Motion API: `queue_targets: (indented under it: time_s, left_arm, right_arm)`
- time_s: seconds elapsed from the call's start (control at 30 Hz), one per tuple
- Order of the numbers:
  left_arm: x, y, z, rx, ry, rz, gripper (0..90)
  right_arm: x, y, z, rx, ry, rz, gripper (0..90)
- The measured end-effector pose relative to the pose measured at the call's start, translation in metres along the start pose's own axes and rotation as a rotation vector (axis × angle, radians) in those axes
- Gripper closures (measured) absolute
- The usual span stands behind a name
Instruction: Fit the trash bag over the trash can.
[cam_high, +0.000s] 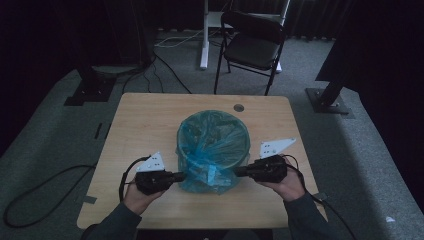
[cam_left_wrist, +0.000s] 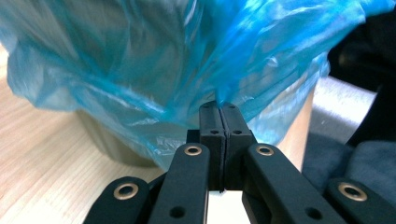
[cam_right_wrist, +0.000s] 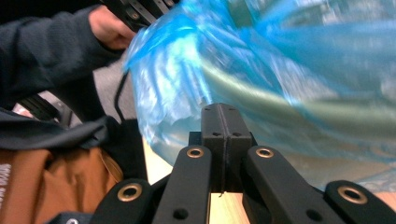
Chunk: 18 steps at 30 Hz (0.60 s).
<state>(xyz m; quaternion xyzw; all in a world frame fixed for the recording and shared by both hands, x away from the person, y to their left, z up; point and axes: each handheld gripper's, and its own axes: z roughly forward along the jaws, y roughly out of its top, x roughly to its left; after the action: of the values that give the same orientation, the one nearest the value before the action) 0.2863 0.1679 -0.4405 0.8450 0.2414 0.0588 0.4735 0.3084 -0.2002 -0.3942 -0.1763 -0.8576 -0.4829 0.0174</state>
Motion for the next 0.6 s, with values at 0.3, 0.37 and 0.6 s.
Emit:
queue_targets:
  time_s: [0.3,0.37,0.6]
  left_arm:
    - [0.026,-0.013,0.016,0.086,0.062,-0.102,88.9]
    - [0.027,-0.013,0.01,0.064,0.065,-0.115,87.0]
    - [0.029,-0.007,-0.019,-0.072,0.039,-0.107,64.0]
  right_arm:
    - [-0.02,-0.013,0.012,0.083,-0.07,0.066,90.0]
    - [-0.023,-0.016,0.014,0.095,-0.083,0.089,90.0]
    - [-0.023,-0.016,0.001,0.04,-0.1,0.088,80.2]
